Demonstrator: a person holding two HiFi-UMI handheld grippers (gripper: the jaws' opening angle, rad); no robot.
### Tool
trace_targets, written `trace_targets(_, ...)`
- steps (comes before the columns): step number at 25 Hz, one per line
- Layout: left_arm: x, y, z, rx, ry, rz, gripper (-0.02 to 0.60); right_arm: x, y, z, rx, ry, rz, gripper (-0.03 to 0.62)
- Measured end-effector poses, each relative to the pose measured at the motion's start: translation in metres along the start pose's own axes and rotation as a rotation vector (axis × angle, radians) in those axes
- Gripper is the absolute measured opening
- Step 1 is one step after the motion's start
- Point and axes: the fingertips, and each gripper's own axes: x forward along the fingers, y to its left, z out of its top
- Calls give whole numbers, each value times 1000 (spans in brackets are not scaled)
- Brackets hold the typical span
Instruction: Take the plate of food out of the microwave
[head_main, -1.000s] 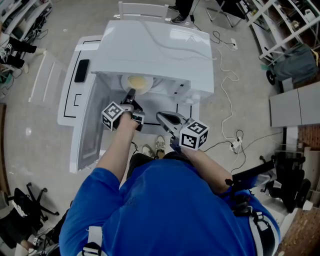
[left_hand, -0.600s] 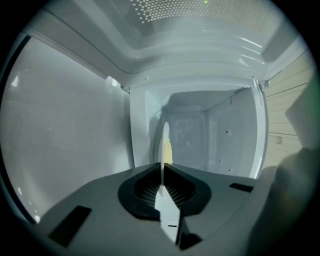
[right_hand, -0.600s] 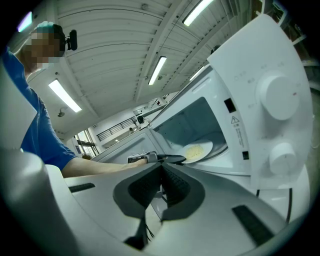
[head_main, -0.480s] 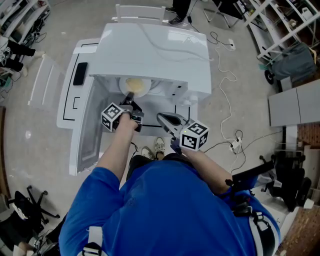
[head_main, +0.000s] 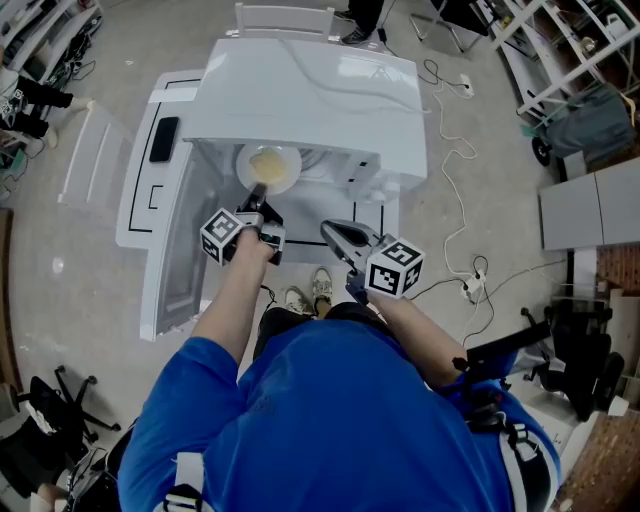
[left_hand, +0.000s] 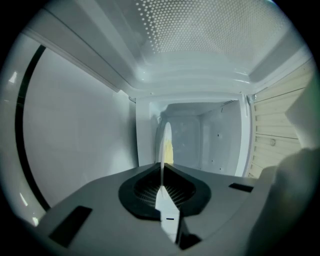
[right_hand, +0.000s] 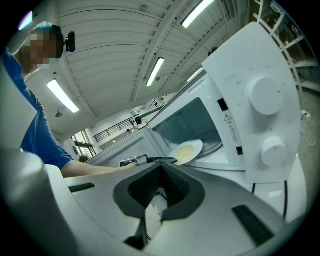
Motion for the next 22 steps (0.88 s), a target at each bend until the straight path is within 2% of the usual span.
trace_targets(12,-61,-15,-14,12,-29,-60,17,-28,-2,-16,25,-10,5,-3)
trace_targets(22,-131,-15,-52,4,-130,-89,18,-87,-3,-26,4,8,58,-3)
